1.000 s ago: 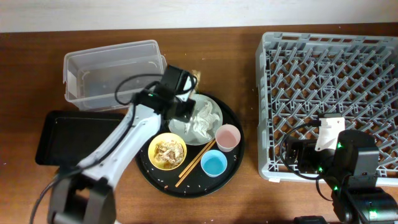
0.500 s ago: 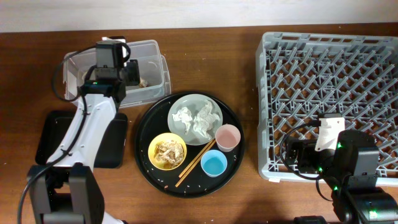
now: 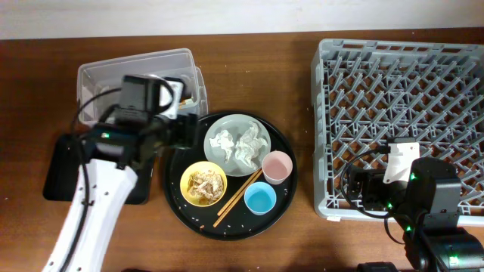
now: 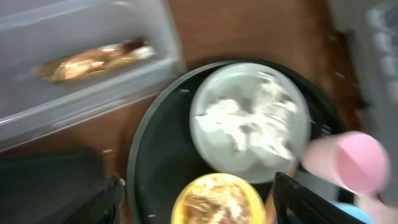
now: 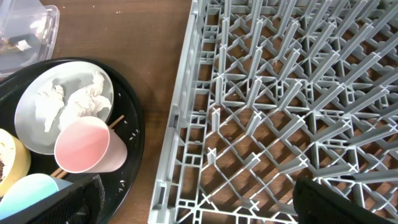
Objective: Sort waste into correct bins and load items into the dishwasher rack
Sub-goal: 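Pick the white tissue off the plate with left gripper, drop in clear bin, then grasp the yellow bowl rim with the left gripper and lift it, then tip the yellow bowl over the black tray to dump food scraps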
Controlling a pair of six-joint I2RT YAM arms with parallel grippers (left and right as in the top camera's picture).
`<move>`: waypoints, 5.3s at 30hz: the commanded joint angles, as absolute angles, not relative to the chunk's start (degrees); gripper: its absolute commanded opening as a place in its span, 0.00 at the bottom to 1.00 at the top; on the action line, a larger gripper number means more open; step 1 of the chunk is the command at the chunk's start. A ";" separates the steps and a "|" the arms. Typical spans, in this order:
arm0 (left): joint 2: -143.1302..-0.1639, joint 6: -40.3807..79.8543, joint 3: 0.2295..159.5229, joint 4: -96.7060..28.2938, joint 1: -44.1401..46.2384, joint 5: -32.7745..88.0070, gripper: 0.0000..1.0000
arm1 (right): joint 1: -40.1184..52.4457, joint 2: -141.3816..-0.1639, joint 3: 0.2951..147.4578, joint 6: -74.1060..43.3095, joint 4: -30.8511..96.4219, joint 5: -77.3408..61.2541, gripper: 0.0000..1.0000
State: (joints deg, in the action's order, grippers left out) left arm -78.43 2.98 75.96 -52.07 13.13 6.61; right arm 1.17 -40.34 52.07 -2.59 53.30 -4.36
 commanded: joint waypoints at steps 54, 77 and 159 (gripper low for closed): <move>-112.29 3.20 84.16 -42.13 30.15 7.73 0.67 | 1.45 -40.25 53.15 -2.57 53.19 -4.45 0.98; -96.79 3.18 87.20 -38.33 9.41 -9.93 0.01 | 1.45 -40.25 53.15 -2.57 53.19 -4.45 0.98; -83.57 -6.61 58.98 -48.23 -25.85 45.80 0.00 | 1.45 -40.25 53.17 -2.57 53.63 -4.45 0.98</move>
State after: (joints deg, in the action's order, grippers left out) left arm -78.78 -0.86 59.07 -49.17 -20.18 29.43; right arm 1.17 -40.34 52.10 -2.57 53.63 -4.36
